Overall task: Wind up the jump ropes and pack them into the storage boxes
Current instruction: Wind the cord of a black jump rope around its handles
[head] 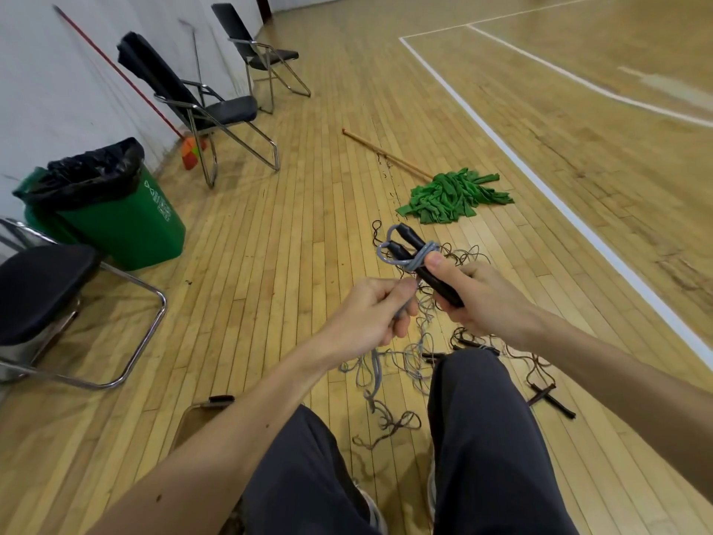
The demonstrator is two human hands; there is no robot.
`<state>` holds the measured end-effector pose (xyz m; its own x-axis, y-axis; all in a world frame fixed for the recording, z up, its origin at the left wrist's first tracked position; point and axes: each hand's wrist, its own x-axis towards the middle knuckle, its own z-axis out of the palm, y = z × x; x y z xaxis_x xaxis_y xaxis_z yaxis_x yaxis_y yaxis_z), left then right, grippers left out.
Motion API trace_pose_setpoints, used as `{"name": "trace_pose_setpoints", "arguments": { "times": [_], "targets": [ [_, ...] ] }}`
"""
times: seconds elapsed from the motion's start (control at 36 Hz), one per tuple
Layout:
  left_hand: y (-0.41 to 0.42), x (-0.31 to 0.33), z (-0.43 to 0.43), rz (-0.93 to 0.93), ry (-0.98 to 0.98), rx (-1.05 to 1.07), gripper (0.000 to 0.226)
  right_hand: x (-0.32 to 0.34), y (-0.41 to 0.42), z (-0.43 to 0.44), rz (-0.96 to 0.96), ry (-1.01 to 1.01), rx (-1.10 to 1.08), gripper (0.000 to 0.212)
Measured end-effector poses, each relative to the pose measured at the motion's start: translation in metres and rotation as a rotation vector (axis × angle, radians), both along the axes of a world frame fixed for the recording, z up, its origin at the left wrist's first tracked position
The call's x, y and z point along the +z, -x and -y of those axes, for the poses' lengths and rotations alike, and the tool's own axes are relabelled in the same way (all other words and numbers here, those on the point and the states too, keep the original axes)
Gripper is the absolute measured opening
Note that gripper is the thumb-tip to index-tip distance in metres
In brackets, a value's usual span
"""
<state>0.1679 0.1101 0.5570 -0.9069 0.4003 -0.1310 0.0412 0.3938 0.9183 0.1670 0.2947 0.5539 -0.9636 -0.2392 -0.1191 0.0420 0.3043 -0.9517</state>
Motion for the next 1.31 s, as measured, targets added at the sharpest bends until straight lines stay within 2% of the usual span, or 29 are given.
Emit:
{"name": "trace_pose_setpoints", "arguments": {
  "times": [0.19,0.28,0.36,0.5,0.61,0.72,0.81,0.92,1.11,1.19,1.31],
  "targets": [
    [-0.005,-0.01,0.003,0.019,0.114,-0.068,0.024,-0.018,0.011,-0.003,0.034,-0.074,-0.117,0.066],
    [-0.009,-0.018,0.006,0.038,0.178,-0.103,0.031,-0.021,0.023,-0.015,0.059,-0.067,-0.203,0.067],
    [-0.011,-0.023,0.01,-0.031,0.235,-0.107,0.036,-0.025,0.031,-0.028,0.07,-0.102,-0.26,0.069],
    [-0.005,-0.014,0.013,-0.247,0.446,-0.127,0.036,-0.036,0.031,-0.025,0.033,-0.197,-0.259,0.063],
    [0.001,-0.005,0.016,-0.417,0.592,-0.113,0.033,-0.043,0.036,-0.022,0.032,-0.244,-0.254,0.067],
    [0.004,0.0,0.024,-0.78,0.8,-0.131,0.027,-0.049,0.036,-0.017,0.097,-0.301,-0.205,0.067],
    [0.005,0.0,0.026,-1.039,0.798,-0.176,0.018,-0.049,0.034,-0.011,0.22,-0.305,-0.111,0.067],
    [0.009,0.004,0.03,-1.194,0.767,-0.229,0.013,-0.048,0.031,0.001,0.254,-0.39,-0.019,0.07],
    [0.016,0.029,0.047,-1.236,0.692,-0.331,0.021,-0.04,0.012,0.023,0.235,-0.55,0.187,0.073],
    [0.018,0.036,0.053,-1.168,0.656,-0.355,0.034,-0.035,0.001,0.031,0.229,-0.577,0.287,0.072],
    [0.019,0.04,0.06,-1.044,0.596,-0.361,0.035,-0.026,-0.007,0.036,0.232,-0.544,0.381,0.069]
  ]
}}
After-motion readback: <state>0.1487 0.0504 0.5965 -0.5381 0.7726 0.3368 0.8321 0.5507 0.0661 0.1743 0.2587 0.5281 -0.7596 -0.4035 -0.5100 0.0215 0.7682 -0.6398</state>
